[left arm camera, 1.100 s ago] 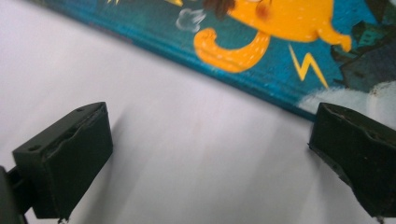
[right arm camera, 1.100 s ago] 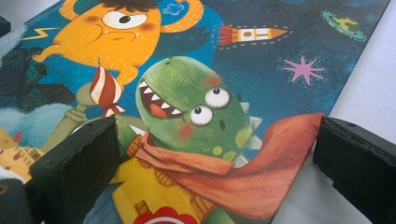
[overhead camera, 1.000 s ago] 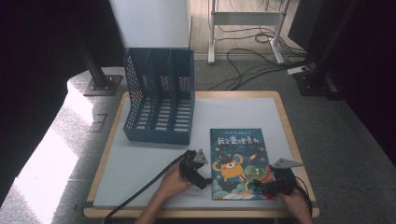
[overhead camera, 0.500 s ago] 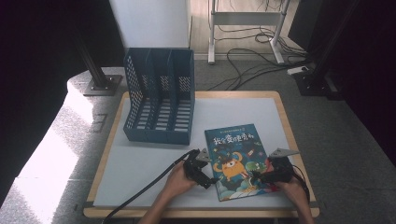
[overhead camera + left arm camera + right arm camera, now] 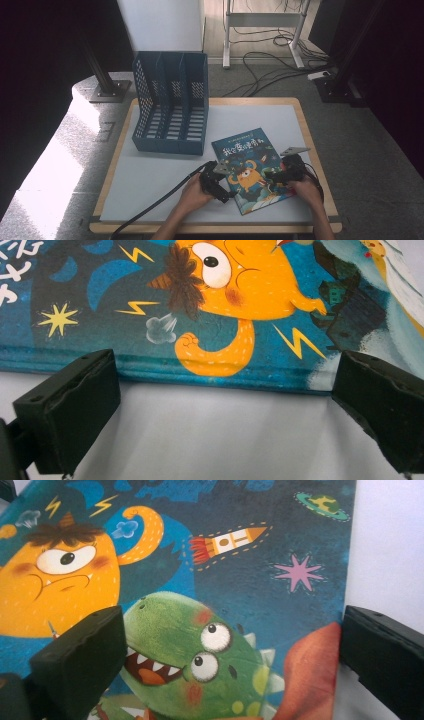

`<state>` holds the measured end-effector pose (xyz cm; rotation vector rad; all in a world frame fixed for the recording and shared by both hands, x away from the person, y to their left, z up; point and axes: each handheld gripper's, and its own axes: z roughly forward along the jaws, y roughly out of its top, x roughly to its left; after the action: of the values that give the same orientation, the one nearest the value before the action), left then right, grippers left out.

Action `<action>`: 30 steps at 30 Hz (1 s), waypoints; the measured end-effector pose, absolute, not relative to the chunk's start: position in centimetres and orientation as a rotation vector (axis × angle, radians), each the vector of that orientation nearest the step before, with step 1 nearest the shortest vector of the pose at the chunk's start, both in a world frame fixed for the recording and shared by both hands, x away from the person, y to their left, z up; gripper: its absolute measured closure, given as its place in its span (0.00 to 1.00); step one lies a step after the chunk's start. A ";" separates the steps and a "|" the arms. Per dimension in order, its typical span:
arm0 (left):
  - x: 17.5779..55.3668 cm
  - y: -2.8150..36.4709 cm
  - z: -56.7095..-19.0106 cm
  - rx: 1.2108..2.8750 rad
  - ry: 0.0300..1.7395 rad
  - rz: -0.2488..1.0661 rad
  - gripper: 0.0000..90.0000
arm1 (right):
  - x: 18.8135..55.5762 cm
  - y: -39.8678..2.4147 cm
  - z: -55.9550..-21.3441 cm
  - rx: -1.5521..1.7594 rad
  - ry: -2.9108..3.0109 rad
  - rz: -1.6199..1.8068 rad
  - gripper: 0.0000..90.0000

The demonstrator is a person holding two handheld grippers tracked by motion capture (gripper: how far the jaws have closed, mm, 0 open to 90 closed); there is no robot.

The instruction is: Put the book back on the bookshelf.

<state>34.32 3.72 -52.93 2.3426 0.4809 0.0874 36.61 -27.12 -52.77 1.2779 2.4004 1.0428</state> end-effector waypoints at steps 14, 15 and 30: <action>34.3 3.8 -53.0 2.340 0.486 0.085 0.00 | 37.0 -29.0 -52.2 1.511 2.325 1.189 0.22; 34.3 3.8 -53.0 2.340 0.486 0.085 0.00 | 37.0 -29.1 -52.2 1.520 2.326 1.197 0.22; 34.3 3.7 -53.0 2.339 0.489 0.085 0.00 | 35.0 -30.8 -50.7 1.534 2.350 1.270 0.26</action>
<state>34.28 3.75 -52.97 2.3386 0.4887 0.0847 34.98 -30.78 -50.67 1.5335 2.3501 1.2701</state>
